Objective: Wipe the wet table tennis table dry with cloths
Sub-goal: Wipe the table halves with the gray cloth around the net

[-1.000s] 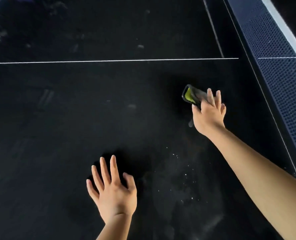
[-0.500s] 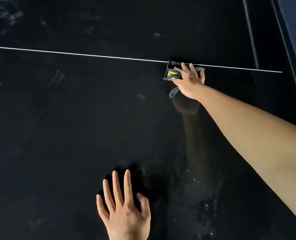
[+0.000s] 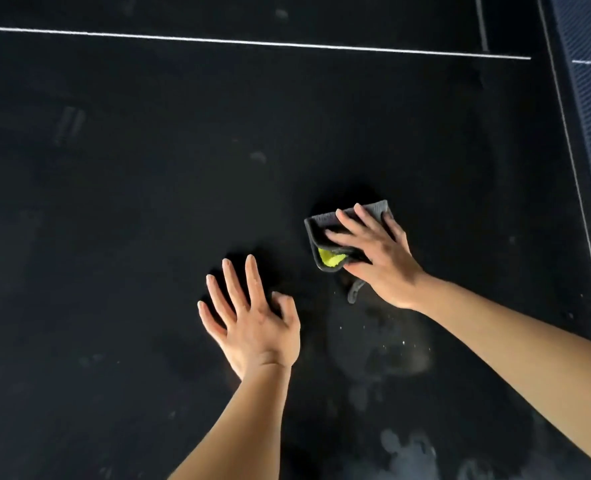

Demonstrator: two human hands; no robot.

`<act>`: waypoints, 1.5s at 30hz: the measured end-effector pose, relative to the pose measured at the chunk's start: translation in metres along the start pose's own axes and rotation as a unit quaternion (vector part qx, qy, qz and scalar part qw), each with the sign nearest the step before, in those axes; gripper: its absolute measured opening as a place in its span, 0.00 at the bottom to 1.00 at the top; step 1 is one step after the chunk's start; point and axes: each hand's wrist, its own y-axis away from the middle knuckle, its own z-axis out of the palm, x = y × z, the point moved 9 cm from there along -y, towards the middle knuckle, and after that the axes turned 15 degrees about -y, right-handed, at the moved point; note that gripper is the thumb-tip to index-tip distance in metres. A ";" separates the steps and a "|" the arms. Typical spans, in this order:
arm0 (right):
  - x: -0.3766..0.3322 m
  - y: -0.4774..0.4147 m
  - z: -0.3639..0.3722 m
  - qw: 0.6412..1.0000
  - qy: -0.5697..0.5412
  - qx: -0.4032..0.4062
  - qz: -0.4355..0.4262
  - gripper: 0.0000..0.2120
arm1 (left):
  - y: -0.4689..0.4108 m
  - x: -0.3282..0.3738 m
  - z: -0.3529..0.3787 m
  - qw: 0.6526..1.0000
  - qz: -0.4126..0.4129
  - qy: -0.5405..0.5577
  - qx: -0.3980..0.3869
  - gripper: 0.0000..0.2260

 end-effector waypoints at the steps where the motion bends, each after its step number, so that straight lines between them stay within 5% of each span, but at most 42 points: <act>1: -0.001 0.023 0.014 1.000 -0.011 0.000 0.008 0.27 | 0.001 -0.001 0.000 1.000 0.001 0.002 -0.010 0.31; 11: -0.033 0.256 0.171 0.963 -0.181 -0.032 0.199 0.25 | 0.005 0.003 -0.007 0.997 0.050 0.057 -0.024 0.29; 14: -0.044 0.315 0.199 0.882 -0.312 -0.061 0.347 0.23 | 0.005 0.003 -0.008 0.995 0.065 0.078 -0.025 0.29; 16: -0.054 0.341 0.194 0.826 -0.377 -0.060 0.414 0.10 | 0.008 0.000 -0.010 0.992 0.077 0.097 -0.026 0.29; 19: -0.059 0.368 0.157 0.783 -0.423 0.047 0.454 0.15 | 0.008 -0.006 -0.012 0.986 0.100 0.130 -0.032 0.28; 23: -0.065 0.398 0.110 0.694 -0.520 0.227 0.444 0.20 | 0.002 -0.002 -0.017 0.974 0.103 0.178 -0.093 0.30; 28: -0.069 0.406 0.051 0.614 -0.605 0.355 0.362 0.17 | 0.012 0.061 -0.042 0.958 0.188 0.206 -0.067 0.33; 32: -0.074 0.371 0.002 0.571 -0.688 0.363 0.263 0.14 | 0.004 0.093 -0.026 0.965 0.138 0.180 -0.134 0.32; 34: -0.069 0.341 0.002 0.551 -0.719 0.317 0.281 0.14 | 0.005 0.098 -0.021 0.978 0.128 0.137 -0.090 0.31; 38: -0.044 0.260 0.006 0.563 -0.720 0.199 0.352 0.19 | 0.013 0.103 -0.018 0.993 0.102 0.052 -0.017 0.30; 40: -0.019 0.216 -0.029 0.586 -0.692 0.238 0.348 0.16 | 0.010 0.105 -0.015 0.996 0.081 0.022 -0.013 0.30; 45: 0.039 0.112 -0.204 0.803 -0.325 0.443 0.230 0.12 | 0.005 0.102 -0.012 0.998 0.055 0.007 0.043 0.31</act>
